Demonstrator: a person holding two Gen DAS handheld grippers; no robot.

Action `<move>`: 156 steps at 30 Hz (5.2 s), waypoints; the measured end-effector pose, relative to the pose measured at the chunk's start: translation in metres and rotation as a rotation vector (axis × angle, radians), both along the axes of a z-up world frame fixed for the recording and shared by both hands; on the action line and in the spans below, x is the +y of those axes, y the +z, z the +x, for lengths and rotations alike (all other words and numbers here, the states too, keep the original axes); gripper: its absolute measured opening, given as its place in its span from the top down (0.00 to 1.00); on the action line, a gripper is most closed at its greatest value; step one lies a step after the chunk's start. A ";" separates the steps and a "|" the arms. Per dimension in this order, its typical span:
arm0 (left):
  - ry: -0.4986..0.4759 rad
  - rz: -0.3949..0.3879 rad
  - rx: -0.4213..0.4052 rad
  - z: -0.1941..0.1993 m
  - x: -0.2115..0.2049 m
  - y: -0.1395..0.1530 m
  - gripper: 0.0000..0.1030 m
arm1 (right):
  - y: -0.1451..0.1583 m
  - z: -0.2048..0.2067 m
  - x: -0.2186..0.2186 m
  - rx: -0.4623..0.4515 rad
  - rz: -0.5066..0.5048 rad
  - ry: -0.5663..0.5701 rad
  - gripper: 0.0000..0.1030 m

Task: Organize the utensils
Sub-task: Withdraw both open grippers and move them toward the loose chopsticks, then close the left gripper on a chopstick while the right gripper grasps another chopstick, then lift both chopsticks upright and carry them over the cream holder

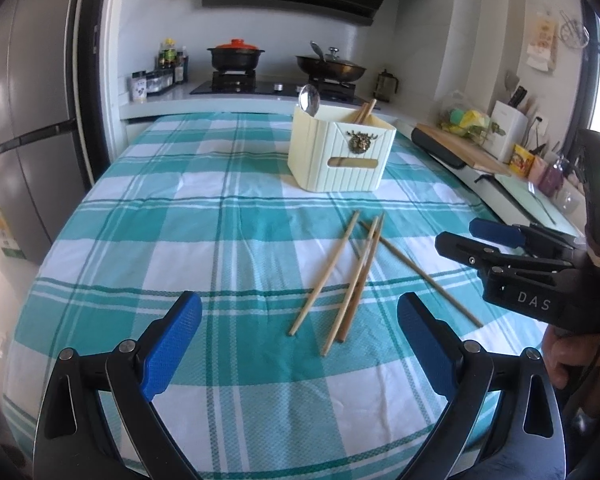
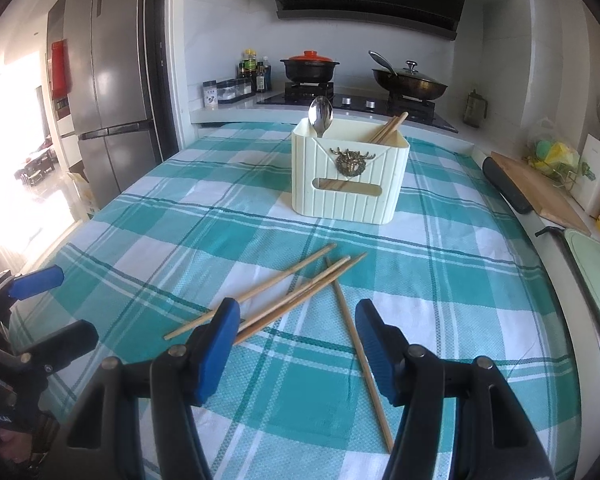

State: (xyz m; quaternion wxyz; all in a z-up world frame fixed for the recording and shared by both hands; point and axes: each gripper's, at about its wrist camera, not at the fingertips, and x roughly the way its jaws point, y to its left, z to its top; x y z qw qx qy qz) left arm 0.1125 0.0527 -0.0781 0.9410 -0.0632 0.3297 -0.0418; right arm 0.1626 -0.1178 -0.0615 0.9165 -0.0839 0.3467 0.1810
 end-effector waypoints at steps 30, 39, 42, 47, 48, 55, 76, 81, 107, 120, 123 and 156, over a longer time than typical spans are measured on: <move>0.008 -0.035 0.156 0.038 0.021 -0.028 0.04 | -0.020 -0.021 -0.112 -0.016 -0.037 -0.171 0.40; -0.191 0.058 0.216 0.114 -0.007 -0.032 0.04 | -0.028 -0.003 -0.111 0.071 -0.028 -0.127 0.48; -0.257 0.068 0.245 0.140 -0.018 -0.034 0.04 | -0.030 0.007 -0.102 0.113 0.012 -0.064 0.52; -0.316 0.102 0.261 0.180 -0.038 -0.044 0.05 | -0.037 0.037 -0.071 0.178 -0.014 0.067 0.52; -0.321 0.114 0.263 0.185 -0.042 -0.047 0.06 | -0.042 0.046 -0.063 0.192 -0.032 0.088 0.52; -0.347 0.253 0.288 0.199 -0.068 -0.071 0.28 | -0.093 0.095 -0.026 0.289 -0.137 0.150 0.75; -0.185 0.025 0.358 0.176 0.002 -0.069 0.48 | -0.085 0.097 -0.086 0.389 -0.109 0.003 0.79; -0.256 0.087 0.407 0.193 -0.008 -0.079 0.48 | -0.087 0.117 -0.075 0.424 -0.115 0.059 0.79; -0.247 0.021 0.274 0.226 -0.019 -0.018 0.96 | -0.024 0.186 -0.093 0.280 -0.011 0.006 0.94; -0.196 -0.081 -0.002 0.178 0.016 0.077 0.96 | 0.090 0.133 -0.105 -0.114 0.166 0.011 0.94; -0.183 -0.090 -0.035 0.174 0.019 0.083 0.96 | 0.099 0.126 -0.102 -0.153 0.176 0.018 0.94; -0.179 -0.122 -0.090 0.196 0.016 0.130 0.97 | 0.128 0.135 -0.089 -0.145 0.212 0.055 0.94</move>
